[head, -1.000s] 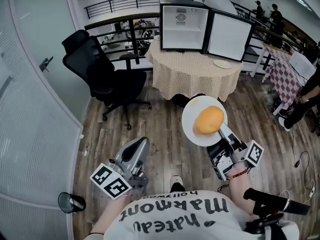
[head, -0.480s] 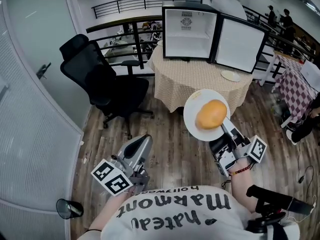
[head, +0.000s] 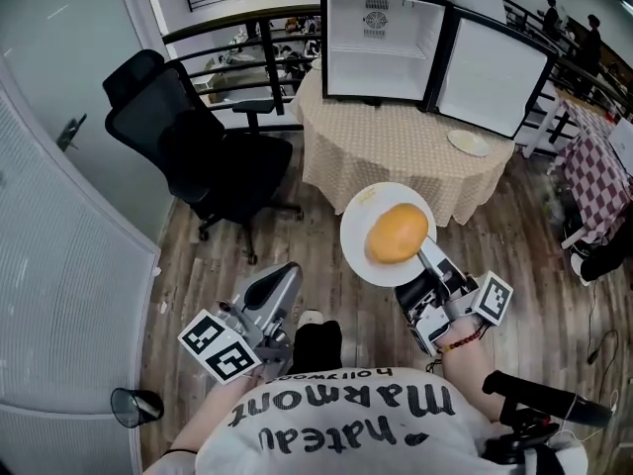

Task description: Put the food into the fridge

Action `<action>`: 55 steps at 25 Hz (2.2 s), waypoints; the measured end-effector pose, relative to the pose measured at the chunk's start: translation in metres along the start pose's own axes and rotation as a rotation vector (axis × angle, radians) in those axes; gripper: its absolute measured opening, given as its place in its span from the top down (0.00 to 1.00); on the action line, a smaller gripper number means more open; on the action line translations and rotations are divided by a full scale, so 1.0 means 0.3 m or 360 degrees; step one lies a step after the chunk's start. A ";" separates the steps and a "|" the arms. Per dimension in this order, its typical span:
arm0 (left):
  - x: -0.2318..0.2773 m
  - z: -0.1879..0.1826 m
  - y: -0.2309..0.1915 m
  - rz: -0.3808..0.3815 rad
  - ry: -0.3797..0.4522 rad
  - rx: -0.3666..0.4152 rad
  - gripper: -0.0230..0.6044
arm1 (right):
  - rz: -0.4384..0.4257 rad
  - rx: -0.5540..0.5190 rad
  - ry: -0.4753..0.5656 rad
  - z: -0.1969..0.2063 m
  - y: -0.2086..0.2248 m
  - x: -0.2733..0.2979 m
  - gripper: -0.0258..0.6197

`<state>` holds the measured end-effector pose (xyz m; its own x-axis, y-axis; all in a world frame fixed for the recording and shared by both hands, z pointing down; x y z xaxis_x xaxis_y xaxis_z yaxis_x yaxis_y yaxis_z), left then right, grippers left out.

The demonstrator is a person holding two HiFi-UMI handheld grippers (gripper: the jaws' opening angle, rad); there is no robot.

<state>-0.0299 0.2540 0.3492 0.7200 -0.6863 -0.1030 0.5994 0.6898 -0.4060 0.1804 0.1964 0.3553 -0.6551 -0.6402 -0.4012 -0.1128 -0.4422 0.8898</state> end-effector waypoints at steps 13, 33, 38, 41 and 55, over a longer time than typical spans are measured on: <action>0.409 -0.171 -0.396 0.0201 -0.0034 -0.0012 0.96 | 0.0064 -0.0061 0.0120 -0.297 0.212 0.332 0.90; 0.901 -0.553 -1.111 0.0404 -0.0071 0.0047 0.96 | 0.0134 -0.0221 0.0405 -0.796 0.529 1.000 0.90; 1.033 -0.584 -1.178 0.0443 -0.0122 0.0069 0.96 | 0.0183 -0.0246 0.0377 -0.889 0.588 1.098 0.90; 1.135 -0.587 -1.209 0.0492 -0.0140 0.0090 0.96 | 0.0208 -0.0249 0.0366 -0.976 0.629 1.156 0.90; 1.612 -0.573 -1.387 0.0613 -0.0230 0.0101 0.96 | 0.0396 -0.0347 0.0301 -1.442 0.843 1.405 0.90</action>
<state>0.0089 -0.4044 0.3122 0.9348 -0.3392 -0.1057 0.2940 0.9056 -0.3056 0.1988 -0.4571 0.3171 -0.4905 -0.8405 -0.2299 0.2075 -0.3690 0.9060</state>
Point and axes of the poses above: the fingertips, and each gripper's own axes: x forward along the fingers, y to its right, z out of its underside, the point moved 1 cm from there along -x, backward along the fingers, and after that the axes turned 3 degrees about -y, right-handed, at the moved point
